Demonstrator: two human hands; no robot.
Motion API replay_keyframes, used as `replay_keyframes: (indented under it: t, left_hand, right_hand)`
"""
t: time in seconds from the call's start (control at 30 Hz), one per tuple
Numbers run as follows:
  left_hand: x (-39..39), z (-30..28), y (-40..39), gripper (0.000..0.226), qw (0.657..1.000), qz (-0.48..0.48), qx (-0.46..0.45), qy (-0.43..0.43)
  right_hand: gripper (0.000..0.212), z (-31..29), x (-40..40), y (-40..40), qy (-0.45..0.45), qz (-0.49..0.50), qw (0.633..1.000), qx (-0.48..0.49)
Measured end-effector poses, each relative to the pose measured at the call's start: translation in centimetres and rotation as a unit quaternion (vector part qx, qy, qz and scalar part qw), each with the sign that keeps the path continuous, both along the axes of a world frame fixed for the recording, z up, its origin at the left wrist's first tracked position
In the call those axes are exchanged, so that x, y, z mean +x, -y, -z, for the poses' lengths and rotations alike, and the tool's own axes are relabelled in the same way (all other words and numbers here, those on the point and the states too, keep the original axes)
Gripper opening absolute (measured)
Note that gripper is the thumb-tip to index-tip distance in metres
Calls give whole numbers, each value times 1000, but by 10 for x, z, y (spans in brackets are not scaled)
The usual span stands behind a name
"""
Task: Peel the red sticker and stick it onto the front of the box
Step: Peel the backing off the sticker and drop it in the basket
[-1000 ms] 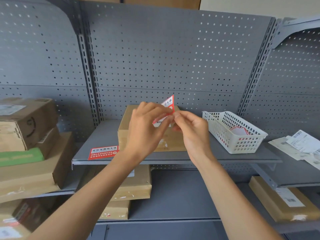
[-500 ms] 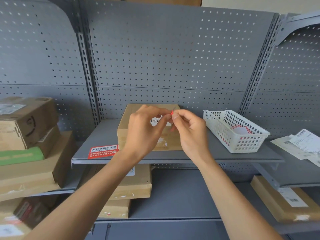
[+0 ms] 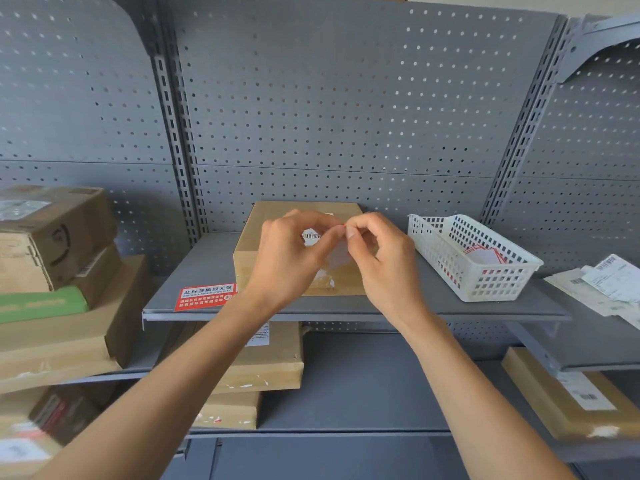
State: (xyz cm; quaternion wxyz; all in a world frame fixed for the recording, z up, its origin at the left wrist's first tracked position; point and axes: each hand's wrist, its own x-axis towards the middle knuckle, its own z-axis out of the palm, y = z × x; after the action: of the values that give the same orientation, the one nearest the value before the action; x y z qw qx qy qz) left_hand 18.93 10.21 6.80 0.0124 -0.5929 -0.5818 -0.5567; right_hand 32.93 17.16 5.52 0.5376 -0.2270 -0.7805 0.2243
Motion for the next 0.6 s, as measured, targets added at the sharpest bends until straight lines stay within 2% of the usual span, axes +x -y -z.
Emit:
replay_keyframes:
  t: [0.1, 0.3, 0.4, 0.6]
  left_hand:
    - [-1, -1, -1, 12, 1000, 2, 3, -4]
    - [-1, -4, -1, 14, 1000, -6, 0, -10]
    - [0, -8, 1, 16, 1000, -6, -6, 12]
    - [-10, -12, 2, 19, 992, 10, -16, 122]
  right_hand:
    - [15, -3, 2, 0, 13, 7, 999, 38]
    - [13, -7, 4, 1, 14, 0, 999, 49]
    - [12, -8, 4, 2, -1, -4, 1000, 26]
    - [15, -8, 7, -2, -52, 13, 996, -77]
